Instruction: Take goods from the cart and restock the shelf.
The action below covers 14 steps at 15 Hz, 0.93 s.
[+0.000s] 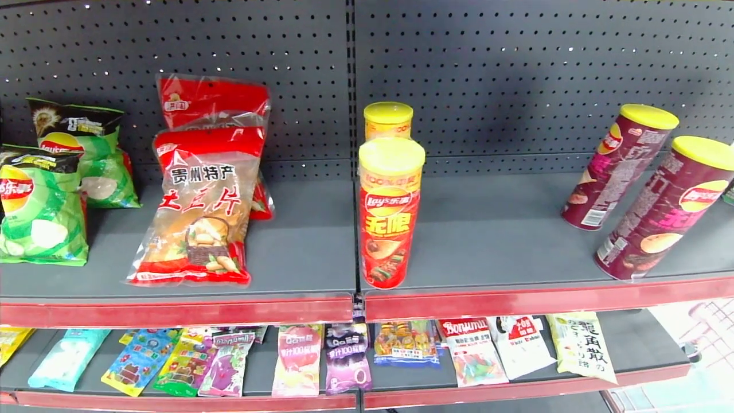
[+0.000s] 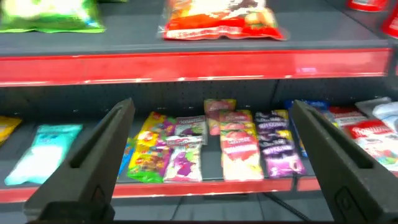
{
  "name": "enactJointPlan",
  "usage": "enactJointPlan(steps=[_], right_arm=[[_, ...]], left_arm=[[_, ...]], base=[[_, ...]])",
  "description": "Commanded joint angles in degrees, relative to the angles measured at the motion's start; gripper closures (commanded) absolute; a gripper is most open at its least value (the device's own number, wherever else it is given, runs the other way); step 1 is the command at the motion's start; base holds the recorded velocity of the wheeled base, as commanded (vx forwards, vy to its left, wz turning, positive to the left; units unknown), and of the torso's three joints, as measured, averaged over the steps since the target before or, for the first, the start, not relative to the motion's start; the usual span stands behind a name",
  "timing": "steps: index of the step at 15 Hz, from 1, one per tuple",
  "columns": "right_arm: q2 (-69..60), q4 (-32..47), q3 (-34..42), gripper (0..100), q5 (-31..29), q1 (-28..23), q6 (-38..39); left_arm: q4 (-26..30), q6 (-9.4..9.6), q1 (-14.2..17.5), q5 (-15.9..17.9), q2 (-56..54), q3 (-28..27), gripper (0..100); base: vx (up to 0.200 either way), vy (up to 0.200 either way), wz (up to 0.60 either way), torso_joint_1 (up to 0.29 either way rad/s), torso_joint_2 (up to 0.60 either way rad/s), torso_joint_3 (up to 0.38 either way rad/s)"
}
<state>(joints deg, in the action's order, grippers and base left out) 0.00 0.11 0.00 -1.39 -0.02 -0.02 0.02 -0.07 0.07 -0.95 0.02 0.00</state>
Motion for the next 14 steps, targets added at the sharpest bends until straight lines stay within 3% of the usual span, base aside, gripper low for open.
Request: enactJointPlan(steps=[1, 6, 14], right_arm=[[0.09, -0.02, 0.00, 0, -0.02, -0.06, 0.02], [0.09, -0.02, 0.00, 0, -0.02, 0.02, -0.06], [0.09, -0.02, 0.00, 0, -0.02, 0.02, -0.06]], left_arm=[[-0.02, -0.01, 0.01, -0.02, -0.02, 0.00, 0], [0.06, -0.01, 0.01, -0.02, -0.02, 0.00, 0], [0.06, -0.01, 0.01, -0.02, -0.02, 0.00, 0]], base=[[0.000, 0.000, 0.00, 0.000, 0.00, 0.000], [0.000, 0.000, 0.00, 0.000, 0.00, 0.000], [0.000, -0.200, 0.00, -0.002, 0.00, 0.001]])
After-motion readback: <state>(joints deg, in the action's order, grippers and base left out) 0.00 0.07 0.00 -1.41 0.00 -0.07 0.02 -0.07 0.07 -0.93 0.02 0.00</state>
